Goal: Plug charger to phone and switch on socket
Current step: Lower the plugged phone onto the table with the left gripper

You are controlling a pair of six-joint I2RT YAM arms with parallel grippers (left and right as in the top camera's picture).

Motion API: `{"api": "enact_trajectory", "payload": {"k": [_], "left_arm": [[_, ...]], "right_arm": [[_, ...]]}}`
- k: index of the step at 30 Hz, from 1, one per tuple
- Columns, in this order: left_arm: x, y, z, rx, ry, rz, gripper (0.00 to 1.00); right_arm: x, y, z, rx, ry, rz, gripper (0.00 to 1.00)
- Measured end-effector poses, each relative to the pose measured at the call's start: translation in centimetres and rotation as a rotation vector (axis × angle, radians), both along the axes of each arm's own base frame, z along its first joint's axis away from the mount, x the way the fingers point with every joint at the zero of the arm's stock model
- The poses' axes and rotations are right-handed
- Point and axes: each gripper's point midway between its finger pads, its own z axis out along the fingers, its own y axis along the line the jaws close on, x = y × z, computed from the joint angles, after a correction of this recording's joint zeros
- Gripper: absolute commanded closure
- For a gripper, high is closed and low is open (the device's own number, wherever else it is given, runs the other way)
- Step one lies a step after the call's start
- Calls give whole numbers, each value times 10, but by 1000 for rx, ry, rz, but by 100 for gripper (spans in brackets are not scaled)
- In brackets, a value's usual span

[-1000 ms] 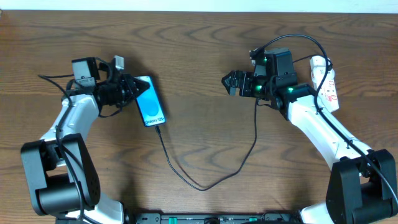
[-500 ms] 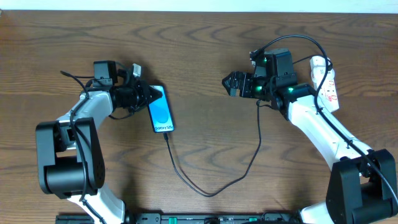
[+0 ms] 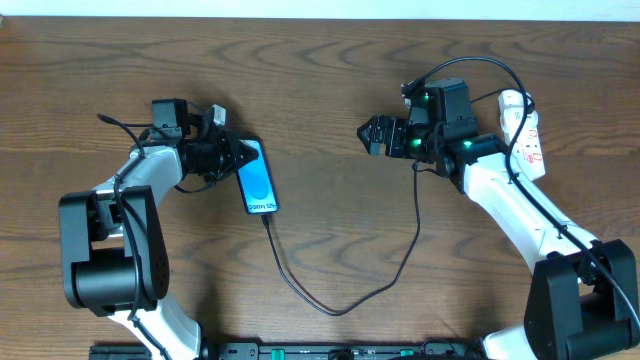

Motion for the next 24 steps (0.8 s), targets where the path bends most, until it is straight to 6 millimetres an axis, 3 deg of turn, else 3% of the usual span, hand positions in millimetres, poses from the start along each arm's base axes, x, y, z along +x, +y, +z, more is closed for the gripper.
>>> {"api": "enact_trajectory", "payload": {"k": [9, 18, 21, 24], "left_arm": [[-7, -1, -28, -11, 77, -1, 93], [-8, -3, -28, -18, 79, -7, 92], [-8, -4, -28, -18, 80, -7, 76], [-8, -4, -28, -19, 80, -8, 72]], "right_arm": [[-1, 0, -1, -1, 4, 0, 1], [-1, 0, -1, -3, 5, 2, 1], [-1, 0, -1, -3, 5, 2, 1], [-1, 0, -1, -4, 5, 2, 1]]}}
